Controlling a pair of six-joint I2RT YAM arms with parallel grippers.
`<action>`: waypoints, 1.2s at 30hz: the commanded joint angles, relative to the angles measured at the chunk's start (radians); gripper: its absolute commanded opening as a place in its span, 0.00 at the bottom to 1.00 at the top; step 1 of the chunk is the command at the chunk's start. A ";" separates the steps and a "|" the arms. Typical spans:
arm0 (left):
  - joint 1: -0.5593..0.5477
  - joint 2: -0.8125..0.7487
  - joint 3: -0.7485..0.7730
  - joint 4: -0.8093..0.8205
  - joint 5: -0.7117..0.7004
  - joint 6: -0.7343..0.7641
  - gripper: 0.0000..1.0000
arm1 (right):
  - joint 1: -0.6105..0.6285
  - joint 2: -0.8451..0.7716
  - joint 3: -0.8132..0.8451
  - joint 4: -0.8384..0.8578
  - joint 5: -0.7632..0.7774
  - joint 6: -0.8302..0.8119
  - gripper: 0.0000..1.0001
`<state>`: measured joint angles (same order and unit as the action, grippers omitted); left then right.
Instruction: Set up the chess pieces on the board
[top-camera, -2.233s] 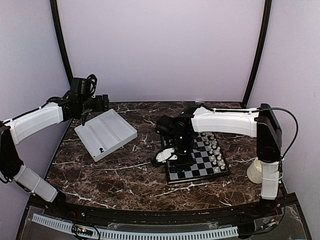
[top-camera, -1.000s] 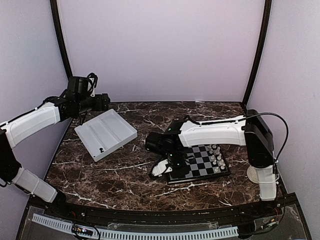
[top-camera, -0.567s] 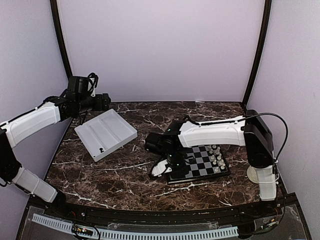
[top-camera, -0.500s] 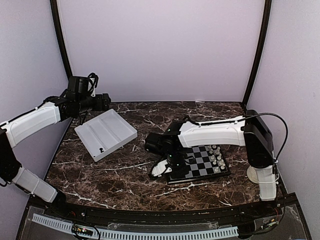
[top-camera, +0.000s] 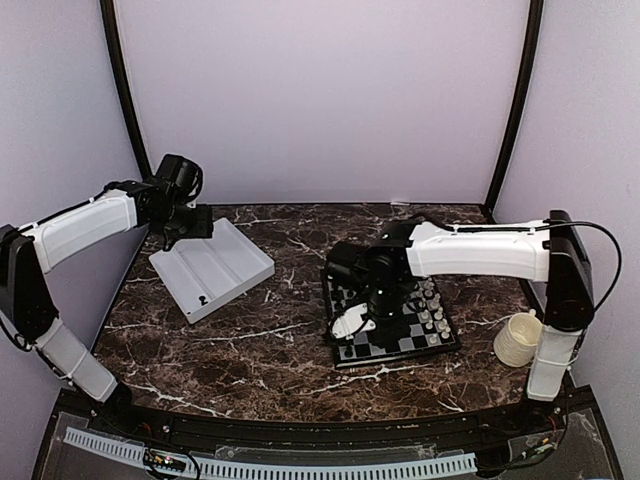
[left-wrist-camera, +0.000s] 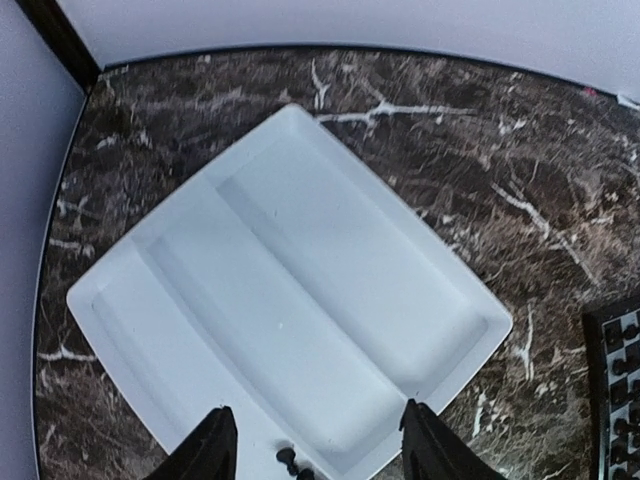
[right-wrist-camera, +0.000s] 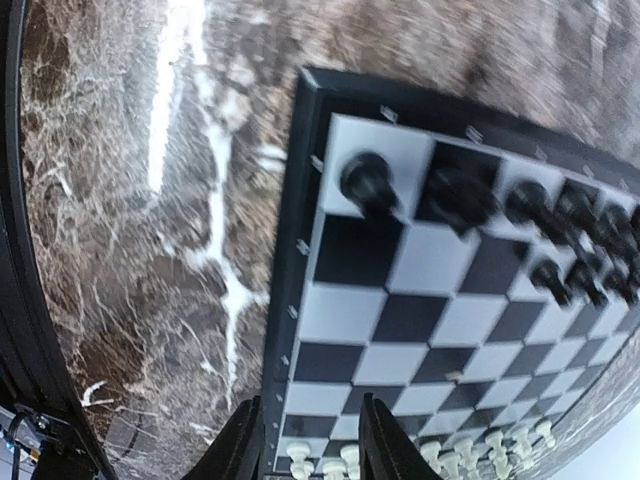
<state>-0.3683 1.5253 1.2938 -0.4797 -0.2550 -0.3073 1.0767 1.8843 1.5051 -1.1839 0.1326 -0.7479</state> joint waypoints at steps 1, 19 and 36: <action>0.007 -0.004 -0.030 -0.297 0.015 -0.142 0.58 | -0.099 -0.078 0.011 -0.016 -0.065 -0.023 0.34; 0.160 0.155 -0.155 -0.212 0.338 -0.282 0.39 | -0.335 -0.143 0.060 0.104 -0.222 -0.009 0.34; 0.190 0.273 -0.127 -0.158 0.363 -0.286 0.31 | -0.348 -0.116 0.053 0.120 -0.267 0.016 0.33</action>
<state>-0.1875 1.7878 1.1446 -0.6479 0.1013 -0.5880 0.7341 1.7706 1.5620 -1.0798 -0.1108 -0.7460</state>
